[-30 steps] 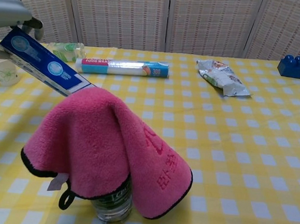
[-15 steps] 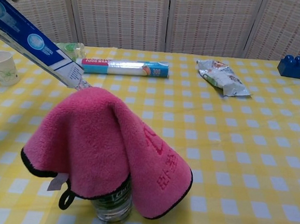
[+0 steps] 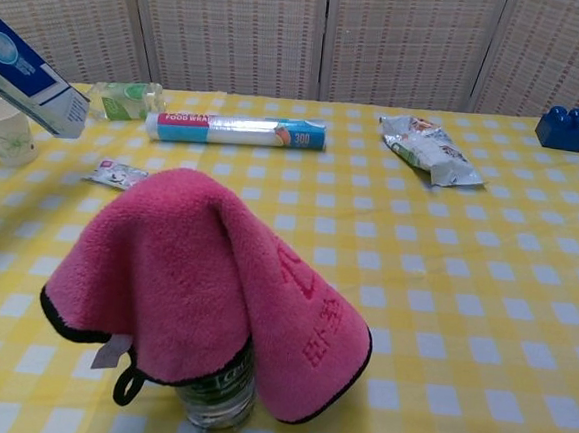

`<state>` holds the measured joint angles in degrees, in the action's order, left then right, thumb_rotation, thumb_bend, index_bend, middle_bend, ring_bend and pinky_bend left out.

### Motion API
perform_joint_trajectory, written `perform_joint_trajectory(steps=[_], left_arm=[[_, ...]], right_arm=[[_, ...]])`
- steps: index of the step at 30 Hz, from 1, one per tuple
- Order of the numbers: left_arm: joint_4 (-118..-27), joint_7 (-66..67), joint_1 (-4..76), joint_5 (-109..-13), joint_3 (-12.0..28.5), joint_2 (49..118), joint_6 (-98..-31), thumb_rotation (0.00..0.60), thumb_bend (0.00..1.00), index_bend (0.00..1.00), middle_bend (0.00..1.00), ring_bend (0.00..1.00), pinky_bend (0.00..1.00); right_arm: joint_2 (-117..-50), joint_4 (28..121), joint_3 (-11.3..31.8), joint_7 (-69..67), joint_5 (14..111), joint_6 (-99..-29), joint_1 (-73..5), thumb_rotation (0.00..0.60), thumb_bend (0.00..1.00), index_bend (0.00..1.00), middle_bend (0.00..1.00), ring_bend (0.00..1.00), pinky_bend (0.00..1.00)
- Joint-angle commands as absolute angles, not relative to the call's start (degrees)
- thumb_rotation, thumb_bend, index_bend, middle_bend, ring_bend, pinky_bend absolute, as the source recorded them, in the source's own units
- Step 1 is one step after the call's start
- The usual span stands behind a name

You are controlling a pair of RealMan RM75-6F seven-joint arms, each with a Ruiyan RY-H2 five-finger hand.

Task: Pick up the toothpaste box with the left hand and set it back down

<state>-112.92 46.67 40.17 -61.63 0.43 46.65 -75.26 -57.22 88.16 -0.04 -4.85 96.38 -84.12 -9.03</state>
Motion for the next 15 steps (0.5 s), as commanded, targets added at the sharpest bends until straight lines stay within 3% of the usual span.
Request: perform_joint_trajectory(steps=[1, 15], left_arm=[[-111.68, 43.08, 38.71, -65.09, 1.06, 46.47, -75.31, 0.600, 0.27, 0.32, 0.42, 0.37, 0.15], [-109.90, 21.60, 38.15, -80.24, 2.46, 50.56, -68.38, 0.600, 0.27, 0.33, 0.42, 0.37, 0.16]], right_arm=[[-57.22, 88.35, -0.01, -4.65, 96.44, -84.09, -9.11, 0.600, 0.37, 0.17, 0.28, 0.17, 0.24], [-56.82, 89.31, -0.16, -3.73, 96.20, -84.93, -8.44, 0.600, 0.37, 0.17, 0.28, 0.17, 0.24]])
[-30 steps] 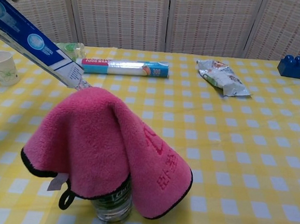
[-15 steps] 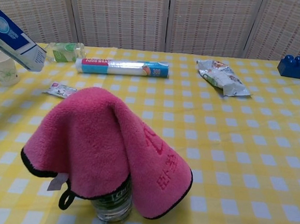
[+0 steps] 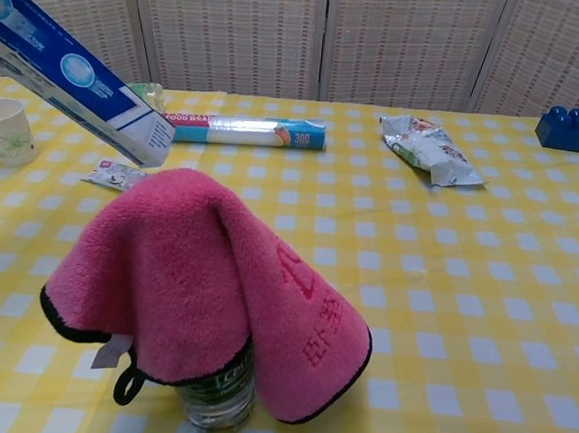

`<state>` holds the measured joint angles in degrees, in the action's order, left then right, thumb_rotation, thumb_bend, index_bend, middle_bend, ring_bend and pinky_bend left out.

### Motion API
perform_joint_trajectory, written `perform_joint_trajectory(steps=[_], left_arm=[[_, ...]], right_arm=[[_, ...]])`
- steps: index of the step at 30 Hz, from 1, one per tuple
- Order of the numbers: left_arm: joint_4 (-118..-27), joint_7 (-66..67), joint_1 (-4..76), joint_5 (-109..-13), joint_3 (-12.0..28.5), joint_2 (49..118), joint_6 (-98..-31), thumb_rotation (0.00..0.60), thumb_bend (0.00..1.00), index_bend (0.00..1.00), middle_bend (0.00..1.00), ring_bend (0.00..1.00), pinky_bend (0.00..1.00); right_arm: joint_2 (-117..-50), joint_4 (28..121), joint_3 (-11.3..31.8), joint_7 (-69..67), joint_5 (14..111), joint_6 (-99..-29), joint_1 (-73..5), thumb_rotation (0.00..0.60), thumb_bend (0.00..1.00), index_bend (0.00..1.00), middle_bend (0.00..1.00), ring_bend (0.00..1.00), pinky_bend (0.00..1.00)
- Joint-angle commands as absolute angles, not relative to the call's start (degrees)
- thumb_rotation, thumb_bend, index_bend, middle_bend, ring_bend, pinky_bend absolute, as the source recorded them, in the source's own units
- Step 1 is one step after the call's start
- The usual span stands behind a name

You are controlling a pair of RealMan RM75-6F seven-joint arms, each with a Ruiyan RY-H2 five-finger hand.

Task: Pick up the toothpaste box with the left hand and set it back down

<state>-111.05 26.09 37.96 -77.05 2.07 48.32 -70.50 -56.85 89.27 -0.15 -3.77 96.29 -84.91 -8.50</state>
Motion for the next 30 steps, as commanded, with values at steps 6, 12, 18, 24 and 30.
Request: perform_joint_trajectory(steps=[6, 12, 18, 24, 30], left_arm=[[-107.71, 12.15, 39.19, -84.26, 2.50, 54.59, -64.43, 0.600, 0.27, 0.33, 0.42, 0.36, 0.17], [-105.78, 6.17, 40.03, -83.31, 2.82, 57.70, -60.34, 0.600, 0.27, 0.33, 0.42, 0.36, 0.18], [-103.27, 5.51, 40.42, -81.71, 2.23, 59.83, -56.60, 0.600, 0.27, 0.24, 0.31, 0.31, 0.18], [-103.60, 12.00, 38.98, -78.40, 2.77, 59.61, -58.20, 0.600, 0.27, 0.00, 0.01, 0.04, 0.12], [-105.24, 15.56, 36.23, -75.71, 2.29, 56.92, -60.58, 0.600, 0.27, 0.00, 0.00, 0.03, 0.11]], right_arm=[[-56.80, 89.38, -0.13, -3.65, 95.94, -84.91, -8.33, 0.600, 0.37, 0.17, 0.28, 0.17, 0.24], [-56.64, 89.49, -0.02, -3.67, 95.24, -85.20, -7.88, 0.600, 0.37, 0.17, 0.28, 0.17, 0.24], [-56.62, 89.38, 0.07, -4.06, 94.75, -85.46, -7.52, 0.600, 0.37, 0.17, 0.28, 0.17, 0.24], [-56.54, 89.30, 0.19, -4.26, 94.72, -85.60, -7.44, 0.600, 0.37, 0.17, 0.27, 0.17, 0.24], [-56.81, 88.82, 0.16, -4.79, 94.48, -85.37, -7.38, 0.600, 0.37, 0.17, 0.27, 0.17, 0.24]])
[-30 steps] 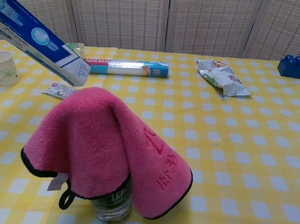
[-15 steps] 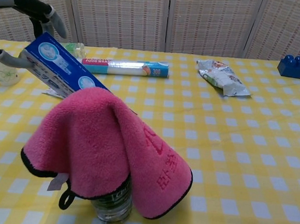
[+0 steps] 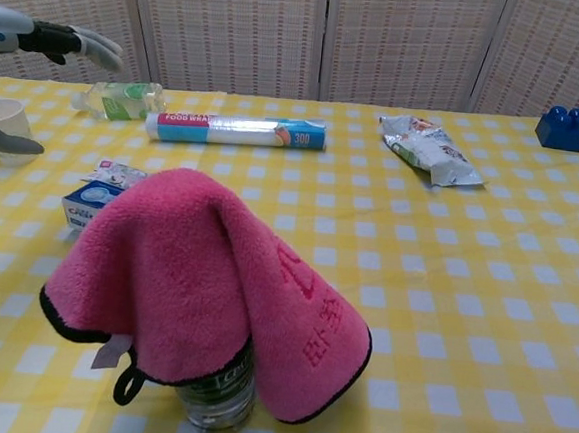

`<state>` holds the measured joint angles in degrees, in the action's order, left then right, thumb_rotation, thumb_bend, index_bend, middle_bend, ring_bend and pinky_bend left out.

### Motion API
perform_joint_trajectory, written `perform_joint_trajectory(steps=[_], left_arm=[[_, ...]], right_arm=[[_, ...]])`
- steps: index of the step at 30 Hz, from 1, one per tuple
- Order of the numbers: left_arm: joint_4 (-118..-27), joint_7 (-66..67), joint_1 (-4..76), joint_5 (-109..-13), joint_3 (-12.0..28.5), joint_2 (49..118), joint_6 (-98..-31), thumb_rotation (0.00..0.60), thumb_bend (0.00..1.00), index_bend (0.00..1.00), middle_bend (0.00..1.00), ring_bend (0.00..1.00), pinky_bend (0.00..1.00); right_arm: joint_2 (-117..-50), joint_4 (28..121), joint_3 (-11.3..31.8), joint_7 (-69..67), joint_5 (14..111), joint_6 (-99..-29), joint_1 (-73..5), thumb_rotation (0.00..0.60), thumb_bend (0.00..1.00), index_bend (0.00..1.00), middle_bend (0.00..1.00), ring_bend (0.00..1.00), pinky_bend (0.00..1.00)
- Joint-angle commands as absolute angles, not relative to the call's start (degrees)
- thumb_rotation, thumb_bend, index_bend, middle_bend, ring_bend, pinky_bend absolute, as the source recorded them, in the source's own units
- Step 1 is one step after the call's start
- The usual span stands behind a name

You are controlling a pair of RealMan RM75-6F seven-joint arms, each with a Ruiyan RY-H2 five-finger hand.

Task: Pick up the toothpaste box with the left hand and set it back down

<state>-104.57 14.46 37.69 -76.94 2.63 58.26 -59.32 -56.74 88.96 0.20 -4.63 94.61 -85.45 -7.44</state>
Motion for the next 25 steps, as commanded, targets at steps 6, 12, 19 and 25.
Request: perform_joint_trajectory(steps=[6, 12, 19, 25], left_arm=[[-105.17, 18.52, 29.44, -74.89, 1.11, 55.75, -69.90, 0.600, 0.27, 0.00, 0.00, 0.04, 0.11], [-104.36, 19.57, 21.87, -73.98, 0.56, 56.41, -80.13, 0.600, 0.27, 0.05, 0.00, 0.05, 0.11], [-102.04, 19.43, 15.04, -74.21, -1.12, 57.56, -86.62, 0.600, 0.27, 0.05, 0.01, 0.06, 0.11], [-101.05, 17.44, 10.59, -75.07, -2.41, 58.15, -89.33, 0.600, 0.27, 0.07, 0.02, 0.06, 0.11]], right_arm=[[-56.43, 88.65, 0.02, -5.22, 93.46, -84.55, -7.16, 0.600, 0.37, 0.17, 0.27, 0.17, 0.24], [-56.09, 88.54, 0.94, -5.92, 92.38, -85.18, -7.01, 0.600, 0.37, 0.18, 0.27, 0.17, 0.24], [-56.16, 88.33, 1.17, -5.94, 93.51, -85.54, -7.45, 0.600, 0.37, 0.18, 0.27, 0.17, 0.24], [-56.48, 88.55, 1.52, -5.06, 94.45, -86.76, -7.49, 0.600, 0.37, 0.19, 0.27, 0.17, 0.24]])
